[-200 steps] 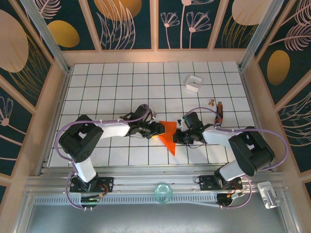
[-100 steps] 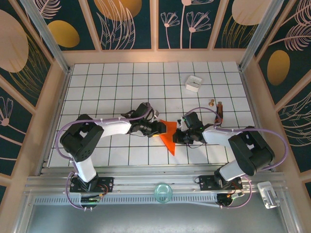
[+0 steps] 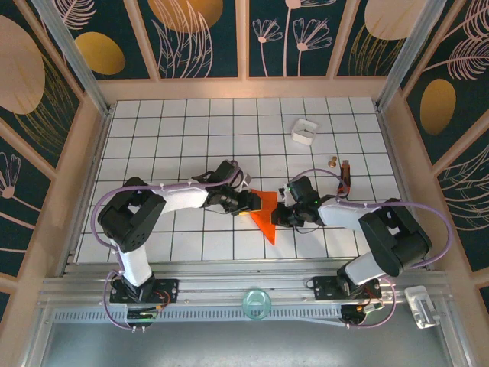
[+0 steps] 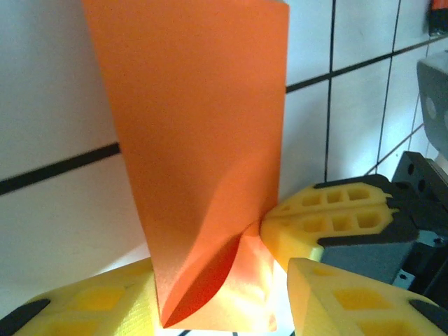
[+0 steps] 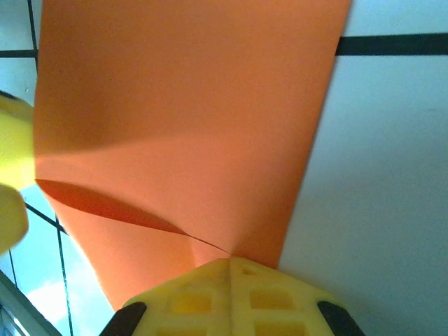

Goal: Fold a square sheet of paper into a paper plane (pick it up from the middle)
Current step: Perform the fourth fold on the wing at the bottom-center of the table.

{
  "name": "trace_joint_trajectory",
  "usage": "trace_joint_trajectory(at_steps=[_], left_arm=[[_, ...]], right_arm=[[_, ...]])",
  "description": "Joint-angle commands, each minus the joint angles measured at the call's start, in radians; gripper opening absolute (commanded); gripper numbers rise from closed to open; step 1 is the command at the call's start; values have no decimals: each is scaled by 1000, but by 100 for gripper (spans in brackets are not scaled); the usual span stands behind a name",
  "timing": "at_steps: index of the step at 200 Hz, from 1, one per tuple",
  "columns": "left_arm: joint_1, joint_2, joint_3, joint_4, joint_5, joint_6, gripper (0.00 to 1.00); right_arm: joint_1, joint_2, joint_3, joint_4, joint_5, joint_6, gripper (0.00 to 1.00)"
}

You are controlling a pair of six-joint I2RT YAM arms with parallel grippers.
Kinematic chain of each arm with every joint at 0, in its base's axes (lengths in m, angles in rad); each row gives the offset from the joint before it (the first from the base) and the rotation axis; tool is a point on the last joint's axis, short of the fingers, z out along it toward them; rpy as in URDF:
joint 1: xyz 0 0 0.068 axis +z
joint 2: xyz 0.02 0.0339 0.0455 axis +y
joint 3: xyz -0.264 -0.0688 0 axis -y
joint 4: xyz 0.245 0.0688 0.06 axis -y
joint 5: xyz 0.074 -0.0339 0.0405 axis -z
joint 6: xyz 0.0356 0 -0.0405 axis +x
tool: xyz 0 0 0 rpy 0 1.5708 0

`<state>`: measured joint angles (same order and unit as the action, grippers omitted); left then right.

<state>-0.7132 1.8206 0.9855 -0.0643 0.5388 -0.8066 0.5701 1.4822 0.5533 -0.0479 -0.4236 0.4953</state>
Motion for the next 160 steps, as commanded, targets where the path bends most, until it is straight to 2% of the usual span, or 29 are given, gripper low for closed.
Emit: trace_joint_trajectory(at_steps=[1,105,160], left_arm=[[17,-18,21,-35,-25,40,49],[19,25,46,-33,67,56,48],[19,31,29,-44,15,77,48]], right_arm=[[-3,43,-43,-66,51,-23,0],[-3,54,-40,-63,48,-24,0],[-3,58,-39,-60,46,-24,0]])
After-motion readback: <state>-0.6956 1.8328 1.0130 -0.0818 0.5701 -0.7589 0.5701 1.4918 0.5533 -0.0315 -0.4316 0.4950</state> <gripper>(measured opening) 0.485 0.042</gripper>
